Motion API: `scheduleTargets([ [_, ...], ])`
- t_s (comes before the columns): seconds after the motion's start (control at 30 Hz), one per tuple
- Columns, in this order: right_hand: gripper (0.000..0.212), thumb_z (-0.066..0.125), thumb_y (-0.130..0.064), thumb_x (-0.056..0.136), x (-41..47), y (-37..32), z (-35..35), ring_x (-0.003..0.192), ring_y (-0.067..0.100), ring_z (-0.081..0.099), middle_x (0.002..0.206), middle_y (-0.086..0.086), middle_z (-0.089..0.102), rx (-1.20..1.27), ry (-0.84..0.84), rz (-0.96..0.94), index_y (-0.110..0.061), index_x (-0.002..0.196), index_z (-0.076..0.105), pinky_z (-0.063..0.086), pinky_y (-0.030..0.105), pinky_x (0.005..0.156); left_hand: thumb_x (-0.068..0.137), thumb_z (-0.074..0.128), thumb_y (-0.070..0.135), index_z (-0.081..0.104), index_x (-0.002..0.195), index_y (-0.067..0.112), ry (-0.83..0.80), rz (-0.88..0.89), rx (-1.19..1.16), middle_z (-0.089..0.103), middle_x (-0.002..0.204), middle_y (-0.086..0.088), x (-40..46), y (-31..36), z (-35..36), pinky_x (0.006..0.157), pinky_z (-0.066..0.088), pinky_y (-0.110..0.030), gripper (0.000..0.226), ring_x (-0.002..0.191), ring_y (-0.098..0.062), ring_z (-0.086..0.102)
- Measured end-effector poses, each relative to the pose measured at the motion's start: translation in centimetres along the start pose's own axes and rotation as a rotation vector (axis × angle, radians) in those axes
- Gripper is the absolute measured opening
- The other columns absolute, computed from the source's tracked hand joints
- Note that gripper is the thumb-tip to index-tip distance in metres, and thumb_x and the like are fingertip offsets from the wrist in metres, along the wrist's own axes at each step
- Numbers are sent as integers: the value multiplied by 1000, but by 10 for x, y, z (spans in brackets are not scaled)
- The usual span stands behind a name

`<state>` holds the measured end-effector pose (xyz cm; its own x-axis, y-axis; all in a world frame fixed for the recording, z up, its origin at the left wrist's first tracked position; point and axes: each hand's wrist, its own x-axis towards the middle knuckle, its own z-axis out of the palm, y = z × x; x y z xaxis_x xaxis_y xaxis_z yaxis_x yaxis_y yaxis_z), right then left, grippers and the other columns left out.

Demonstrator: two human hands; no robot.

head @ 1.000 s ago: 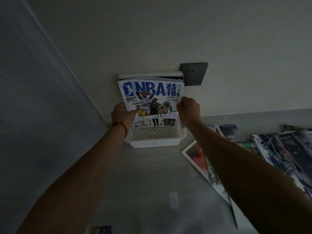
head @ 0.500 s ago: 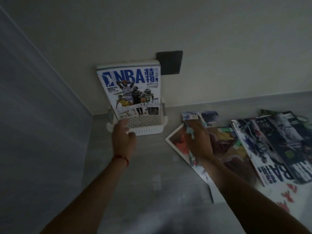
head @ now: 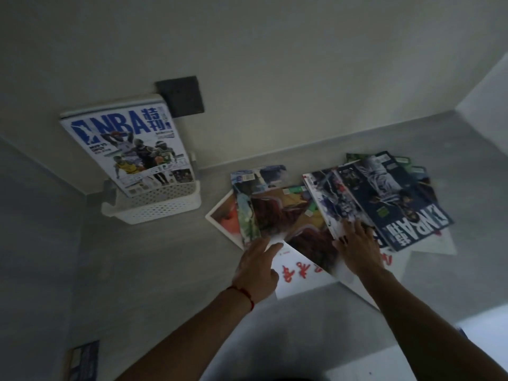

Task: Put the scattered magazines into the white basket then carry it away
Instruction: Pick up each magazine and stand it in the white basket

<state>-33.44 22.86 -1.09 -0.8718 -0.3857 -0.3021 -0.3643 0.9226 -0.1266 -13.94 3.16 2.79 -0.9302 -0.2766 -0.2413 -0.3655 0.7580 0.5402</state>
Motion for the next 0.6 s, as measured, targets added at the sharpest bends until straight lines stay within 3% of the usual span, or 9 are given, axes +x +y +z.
scheduleTargets([
  [0.17, 65, 52, -41, 97, -9, 11, -5, 140, 39, 31, 160, 10, 25, -111, -17, -179, -19, 152, 27, 45, 49, 107, 90, 57, 15, 30, 152, 28, 43, 10, 77, 19, 165, 0, 9, 25, 8, 125, 15, -41, 68, 154, -21, 11],
  [0.3, 55, 53, -34, 94, -28, 31, -10, 145, 35, 27, 160, 6, 29, -91, -86, -529, -23, 147, 41, 46, 43, 108, 91, 56, 14, 35, 151, 24, 64, 55, 127, 19, 164, -1, 13, 37, 19, 125, 17, -42, 64, 154, -22, 10],
  [0.37, 52, 50, -29, 96, -41, 41, -8, 153, 31, 11, 161, 1, 28, -71, -126, -698, -28, 147, 43, 35, 44, 118, 90, 51, 10, 39, 149, 22, 72, 74, 140, 24, 163, -3, 20, 43, 22, 125, 17, -41, 61, 154, -23, 12],
  [0.47, 54, 46, -18, 97, -55, 52, -6, 151, 12, -13, 165, -4, 24, -91, -248, -836, -31, 149, 43, -1, 39, 126, 90, 49, 10, 43, 146, 21, 47, 51, 216, 25, 162, -5, 32, 46, 26, 125, 13, -44, 57, 154, -26, 11],
  [0.53, 54, 50, -9, 93, -64, 57, -5, 147, 4, -12, 163, -8, 28, -42, -244, -873, -33, 141, 50, 0, 43, 127, 94, 51, 18, 33, 152, 24, -11, -20, 253, 11, 166, -4, 38, 44, 28, 125, 9, -47, 60, 155, -26, 2],
  [0.6, 48, 58, -21, 91, -74, 60, -2, 150, 3, -5, 160, -16, 29, 31, -203, -813, -38, 136, 53, 2, 45, 127, 98, 50, 28, 23, 155, 24, -33, -87, 282, 3, 167, -6, 45, 39, 28, 125, 12, -49, 63, 154, -31, -2],
])
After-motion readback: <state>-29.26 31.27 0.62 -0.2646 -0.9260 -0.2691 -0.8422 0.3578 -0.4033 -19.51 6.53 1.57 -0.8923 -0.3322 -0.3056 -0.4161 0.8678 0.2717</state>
